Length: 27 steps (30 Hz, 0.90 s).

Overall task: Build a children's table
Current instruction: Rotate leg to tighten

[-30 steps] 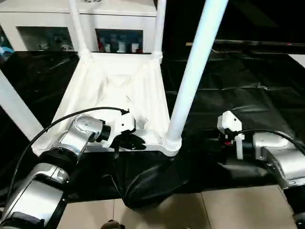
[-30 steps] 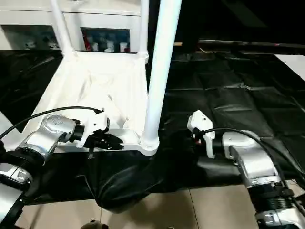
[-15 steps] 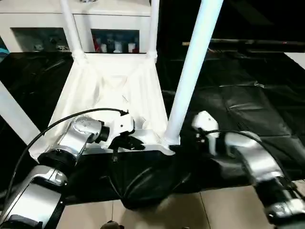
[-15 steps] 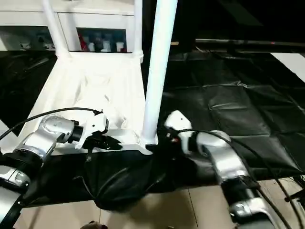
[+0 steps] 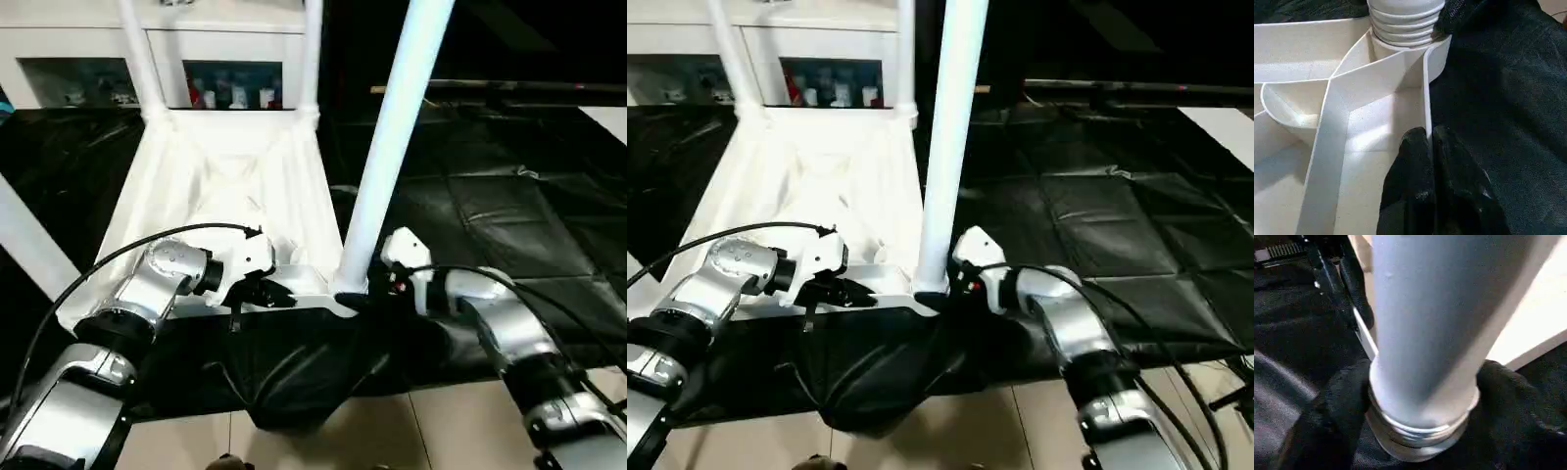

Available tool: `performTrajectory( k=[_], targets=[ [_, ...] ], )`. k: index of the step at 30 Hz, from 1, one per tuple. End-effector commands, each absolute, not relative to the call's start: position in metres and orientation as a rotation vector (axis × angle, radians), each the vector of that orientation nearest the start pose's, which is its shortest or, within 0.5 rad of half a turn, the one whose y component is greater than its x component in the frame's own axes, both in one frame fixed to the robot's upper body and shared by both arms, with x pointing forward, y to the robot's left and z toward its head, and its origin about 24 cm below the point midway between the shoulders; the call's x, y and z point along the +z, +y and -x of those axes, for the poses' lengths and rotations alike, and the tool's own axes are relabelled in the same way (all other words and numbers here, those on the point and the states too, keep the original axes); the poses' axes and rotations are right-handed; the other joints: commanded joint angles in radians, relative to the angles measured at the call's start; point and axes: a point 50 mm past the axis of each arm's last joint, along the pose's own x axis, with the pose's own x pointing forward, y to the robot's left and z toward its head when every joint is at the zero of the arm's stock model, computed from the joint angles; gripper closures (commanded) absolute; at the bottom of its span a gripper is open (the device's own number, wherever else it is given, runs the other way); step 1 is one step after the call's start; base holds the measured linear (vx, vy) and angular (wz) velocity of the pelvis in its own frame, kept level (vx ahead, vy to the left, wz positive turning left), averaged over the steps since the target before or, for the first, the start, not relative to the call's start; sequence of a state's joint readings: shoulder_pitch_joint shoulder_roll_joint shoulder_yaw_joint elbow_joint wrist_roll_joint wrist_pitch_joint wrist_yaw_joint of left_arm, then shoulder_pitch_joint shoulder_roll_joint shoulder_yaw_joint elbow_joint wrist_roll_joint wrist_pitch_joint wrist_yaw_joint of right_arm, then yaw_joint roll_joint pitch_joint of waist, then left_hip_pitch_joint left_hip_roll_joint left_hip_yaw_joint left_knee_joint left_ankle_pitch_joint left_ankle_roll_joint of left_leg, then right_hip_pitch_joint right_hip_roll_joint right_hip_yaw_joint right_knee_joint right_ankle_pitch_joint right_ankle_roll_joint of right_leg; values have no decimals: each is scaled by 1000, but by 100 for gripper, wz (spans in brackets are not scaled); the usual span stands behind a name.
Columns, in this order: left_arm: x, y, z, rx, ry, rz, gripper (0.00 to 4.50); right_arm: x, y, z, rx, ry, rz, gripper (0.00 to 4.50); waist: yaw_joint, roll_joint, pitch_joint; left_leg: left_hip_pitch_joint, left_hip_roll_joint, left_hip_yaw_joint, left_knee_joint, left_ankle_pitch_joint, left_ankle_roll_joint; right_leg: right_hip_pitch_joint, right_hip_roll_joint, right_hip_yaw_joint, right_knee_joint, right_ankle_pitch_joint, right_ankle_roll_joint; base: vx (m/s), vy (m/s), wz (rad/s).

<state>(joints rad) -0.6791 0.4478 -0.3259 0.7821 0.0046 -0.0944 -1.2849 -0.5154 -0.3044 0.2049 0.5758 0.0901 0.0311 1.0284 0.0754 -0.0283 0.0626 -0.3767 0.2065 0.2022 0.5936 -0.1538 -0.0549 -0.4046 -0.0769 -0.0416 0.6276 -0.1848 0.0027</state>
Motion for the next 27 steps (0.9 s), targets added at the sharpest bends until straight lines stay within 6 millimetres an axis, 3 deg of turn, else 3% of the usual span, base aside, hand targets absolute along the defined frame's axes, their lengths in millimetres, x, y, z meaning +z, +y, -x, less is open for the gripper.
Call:
performTrajectory(
  k=[1,3,10,13,18,20,24,26,27],
  targets=[
    [40,169,-317,-1361,543,-483,450,49,-130,-321,1140,268,240,135,4,-2,-62,22,29,-23,-80,-381,-29,27,-67,39,-94,-369,-198,0,0,0],
    [40,170,-317,-1360,543,-482,450,49,-129,-321,1143,269,237,159,1,-1,-62,20,29,-24,-81,-383,-30,28,-68,38,-94,-384,-195,0,0,0],
    [41,164,-319,-1325,495,-446,450,45,-127,-320,1131,263,194,173,-5,-2,-59,25,30,-26,-81,-409,-31,23,-69,39,-98,-419,-192,0,0,0],
    [40,153,-328,-1207,454,-447,450,39,-127,-323,1008,254,128,174,-10,-6,-58,26,30,-26,-82,-415,-37,21,-68,39,-102,-440,-188,0,0,0],
    [40,115,-338,-1082,386,-357,450,24,-120,-331,691,264,-13,175,-13,-3,-59,28,25,-26,-81,-405,-38,18,-68,38,-108,-468,-172,0,0,0],
    [41,89,-341,-1056,365,-331,450,18,-102,-333,613,279,29,175,-12,0,-62,28,23,-26,-80,-406,-37,19,-66,38,-109,-444,-170,0,0,0],
    [42,78,-342,-1046,355,-333,450,18,-89,-334,605,278,14,175,-15,0,-61,26,20,-25,-82,-409,-28,21,-64,37,-114,-443,-161,0,0,0],
    [41,69,-341,-1058,350,-344,450,22,-72,-333,656,246,-16,175,-14,3,-63,26,21,-25,-83,-403,-18,22,-65,37,-115,-433,-158,0,0,0],
    [41,69,-340,-1060,350,-347,450,23,-71,-333,662,242,-20,120,-13,3,-64,25,21,-25,-84,-395,-15,24,-65,36,-115,-422,-158,0,0,0]
  ],
)
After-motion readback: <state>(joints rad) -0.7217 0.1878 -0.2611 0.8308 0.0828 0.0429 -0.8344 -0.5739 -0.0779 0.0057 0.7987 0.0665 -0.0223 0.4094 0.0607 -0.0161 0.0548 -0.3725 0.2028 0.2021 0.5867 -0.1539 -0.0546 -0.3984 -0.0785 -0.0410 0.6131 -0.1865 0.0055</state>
